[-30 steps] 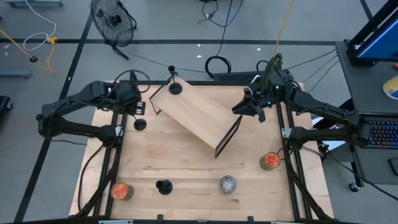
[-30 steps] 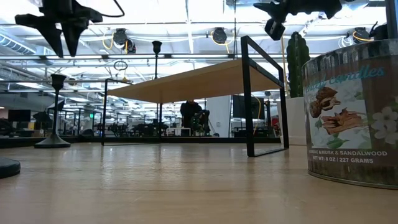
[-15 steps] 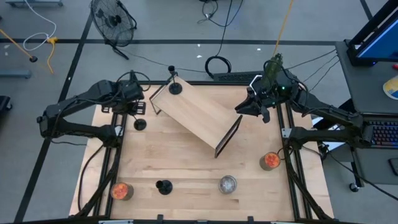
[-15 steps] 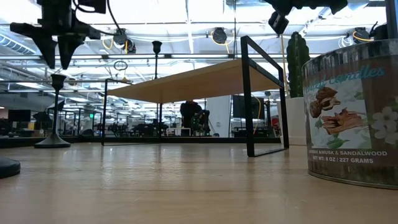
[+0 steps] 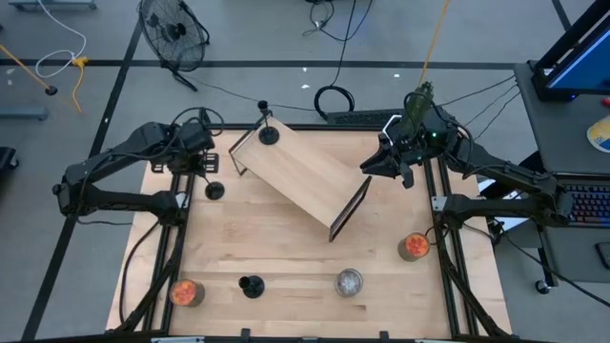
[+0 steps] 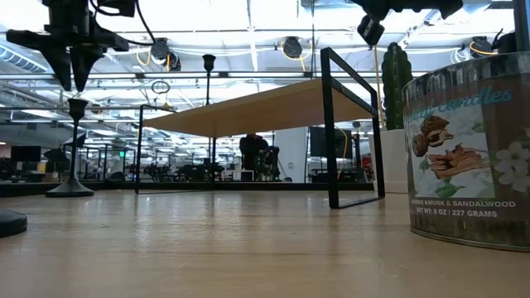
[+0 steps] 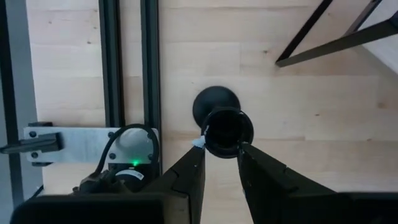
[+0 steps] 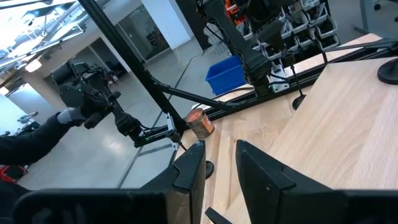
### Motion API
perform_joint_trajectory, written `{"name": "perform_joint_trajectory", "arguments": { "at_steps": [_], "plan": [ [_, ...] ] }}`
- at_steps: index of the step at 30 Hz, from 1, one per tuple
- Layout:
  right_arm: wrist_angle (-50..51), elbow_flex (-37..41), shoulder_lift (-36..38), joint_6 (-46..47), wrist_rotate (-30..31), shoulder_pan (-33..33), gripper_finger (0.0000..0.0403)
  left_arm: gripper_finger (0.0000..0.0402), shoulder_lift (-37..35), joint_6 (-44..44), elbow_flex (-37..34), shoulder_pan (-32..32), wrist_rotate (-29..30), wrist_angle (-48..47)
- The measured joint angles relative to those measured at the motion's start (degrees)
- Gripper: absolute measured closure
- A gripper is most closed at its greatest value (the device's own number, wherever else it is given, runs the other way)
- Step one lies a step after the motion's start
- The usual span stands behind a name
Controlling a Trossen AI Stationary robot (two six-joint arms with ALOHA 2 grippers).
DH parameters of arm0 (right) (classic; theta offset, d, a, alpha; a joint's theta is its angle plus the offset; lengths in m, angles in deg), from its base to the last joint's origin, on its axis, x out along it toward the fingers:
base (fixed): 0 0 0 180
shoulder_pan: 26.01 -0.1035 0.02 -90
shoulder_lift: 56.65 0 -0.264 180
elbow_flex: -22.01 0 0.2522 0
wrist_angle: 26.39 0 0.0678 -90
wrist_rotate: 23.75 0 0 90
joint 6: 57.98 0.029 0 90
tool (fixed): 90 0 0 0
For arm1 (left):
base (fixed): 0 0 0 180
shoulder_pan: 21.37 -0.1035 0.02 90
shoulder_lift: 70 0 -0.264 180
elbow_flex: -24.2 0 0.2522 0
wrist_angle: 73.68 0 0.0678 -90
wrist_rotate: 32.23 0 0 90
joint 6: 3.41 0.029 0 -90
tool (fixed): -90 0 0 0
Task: Pick & Place candle stick holders
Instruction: Put the top black candle holder on the shelf
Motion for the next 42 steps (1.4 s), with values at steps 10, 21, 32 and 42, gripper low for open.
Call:
{"name": "perform_joint_trajectory", "arguments": {
  "at_steps": [10, 21, 32, 42],
  "plan": [
    [0.0, 0.0, 0.0, 0.0, 0.0, 0.0, 0.0319, 0.0275, 0.0, -1.0, -5.3, -0.7, 0.0, 0.0],
    [0.0, 0.0, 0.0, 0.0, 0.1, 0.0, 0.0319, 0.028, 0.0, -0.6, -6.2, -0.7, 0.4, 0.3],
    [-0.1, 0.0, 0.0, 1.5, 0.2, 0.0, 0.0319, 0.0381, -0.4, 3.4, -10.4, -0.7, 1.4, 9.4],
    [-0.2, 0.0, 0.0, 1.5, 0.2, 0.0, 0.0319, 0.0392, -2.2, 5.1, -9.4, -0.7, -0.9, 9.2]
  ]
}}
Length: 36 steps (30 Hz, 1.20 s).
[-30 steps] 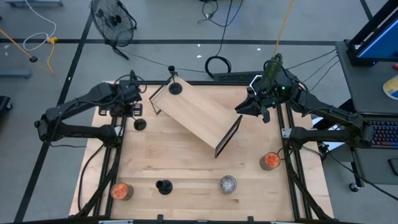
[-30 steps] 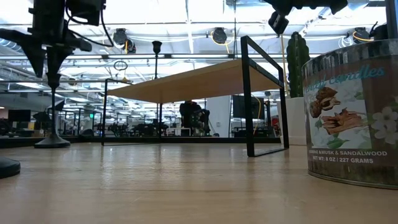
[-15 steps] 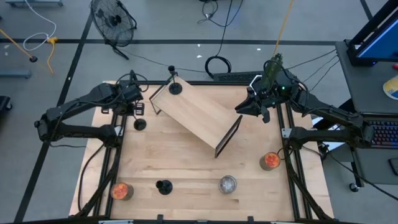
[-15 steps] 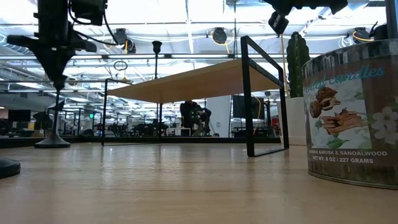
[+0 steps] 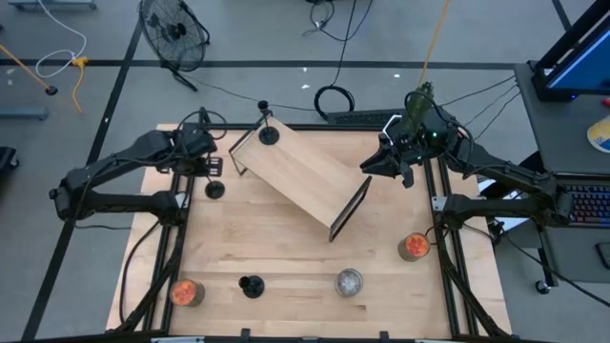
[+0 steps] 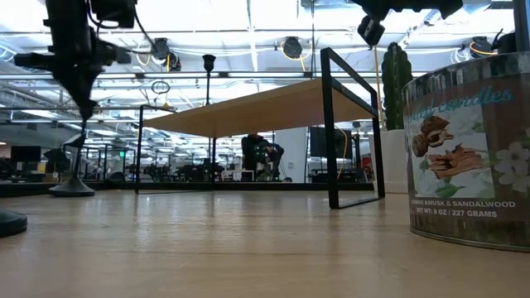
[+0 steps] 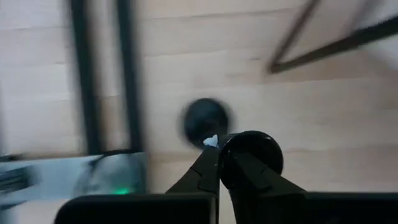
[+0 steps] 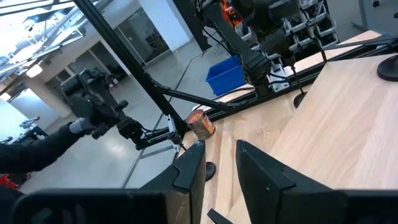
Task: Pick & Place candle stick holders
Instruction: Put the top black candle holder on the shelf
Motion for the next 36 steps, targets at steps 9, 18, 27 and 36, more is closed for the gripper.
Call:
{"name": "perform_joint_trajectory", "arguments": {
  "at_steps": [9, 18, 27, 36],
  "plan": [
    [0.0, 0.0, 0.0, 0.0, 0.0, 0.0, 0.0319, 0.04, -2.6, -0.1, 9.1, 0.0, 0.7, -7.7],
    [0.0, 0.0, 0.0, -0.1, 0.0, 0.0, 0.0319, 0.04, -2.5, 1.0, 21.8, 0.0, -3.0, -9.3],
    [0.0, 0.0, 0.0, -0.2, 0.0, 0.0, 0.0319, 0.0401, -2.2, 0.1, 35.8, 0.0, -10.2, -9.2],
    [0.0, 0.0, 0.0, -0.2, 0.0, 0.0, 0.0319, 0.0401, 1.8, -0.6, 44.2, 0.0, -14.8, -9.3]
  ]
}}
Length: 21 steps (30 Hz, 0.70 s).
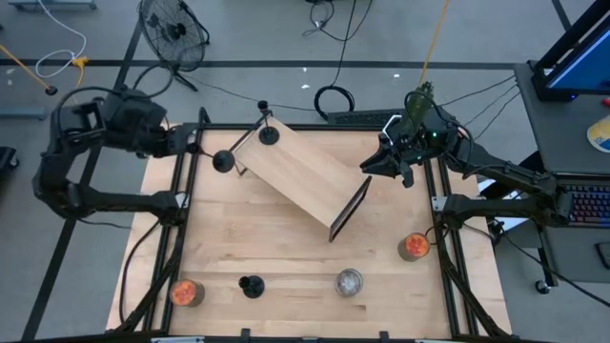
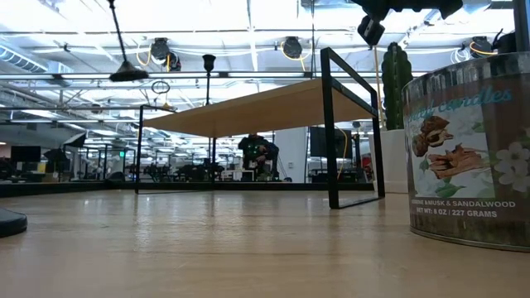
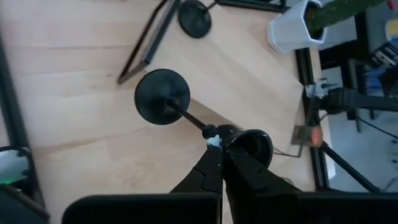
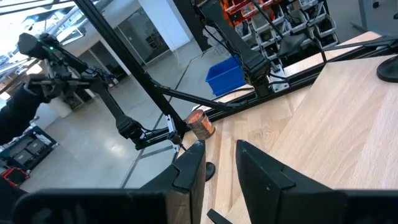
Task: Pick & Place candle stick holders
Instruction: Put the top black candle holder on the shelf
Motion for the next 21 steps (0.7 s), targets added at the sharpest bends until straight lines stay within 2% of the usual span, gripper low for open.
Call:
{"name": "perform_joint_trajectory", "arguments": {
  "at_steps": [8, 21],
  "plan": [
    [0.0, 0.0, 0.0, 0.1, 0.0, 0.0, 0.0319, 0.0401, 5.6, 1.5, 3.2, 0.0, -5.9, 2.2],
    [0.0, 0.0, 0.0, 0.1, -0.1, 0.0, 0.0319, 0.0401, 14.5, 5.7, 4.2, -1.5, -13.3, 7.2]
  ]
}}
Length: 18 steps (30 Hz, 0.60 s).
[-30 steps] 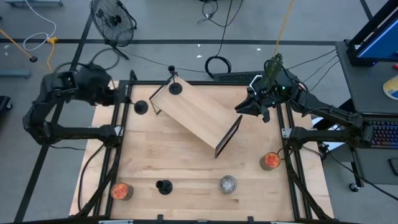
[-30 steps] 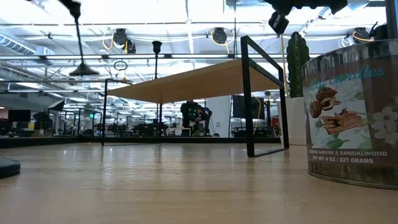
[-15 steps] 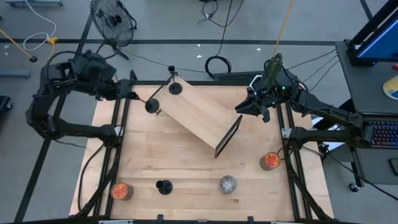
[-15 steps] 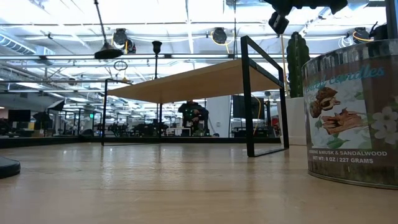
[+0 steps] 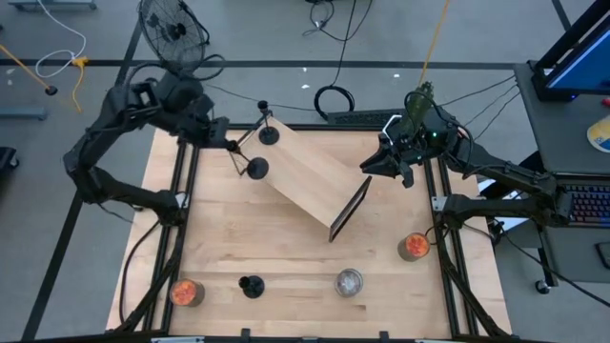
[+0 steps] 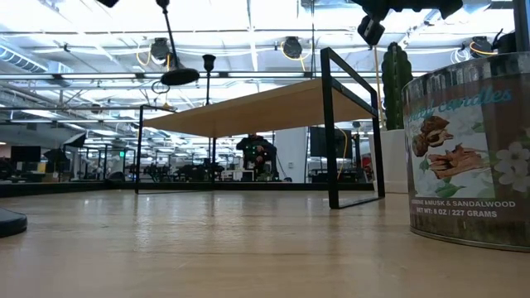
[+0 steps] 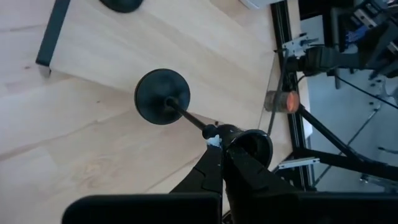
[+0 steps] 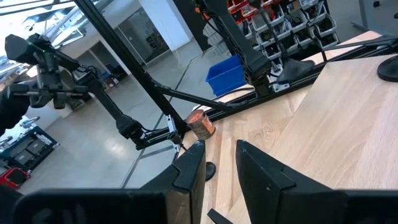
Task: Pick & Place candle stick holders
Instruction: Put the top black candle holder on the shelf
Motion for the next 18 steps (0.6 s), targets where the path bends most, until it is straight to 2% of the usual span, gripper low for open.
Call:
{"name": "perform_joint_trajectory", "arguments": {
  "at_steps": [7, 13, 18],
  "plan": [
    [0.0, 0.0, 0.0, 0.0, -0.1, 0.0, 0.0319, 0.0401, 3.2, 4.4, 0.0, -5.7, -1.1, 0.2],
    [0.1, 0.0, 0.0, 0.0, -0.1, 0.0, 0.0319, 0.0401, 5.5, 6.5, 0.0, -12.8, -5.1, 2.0],
    [0.6, 0.0, 0.0, 0.0, -0.3, 0.0, 0.0319, 0.0401, 7.9, 8.9, 0.0, -16.6, -6.6, -1.4]
  ]
}}
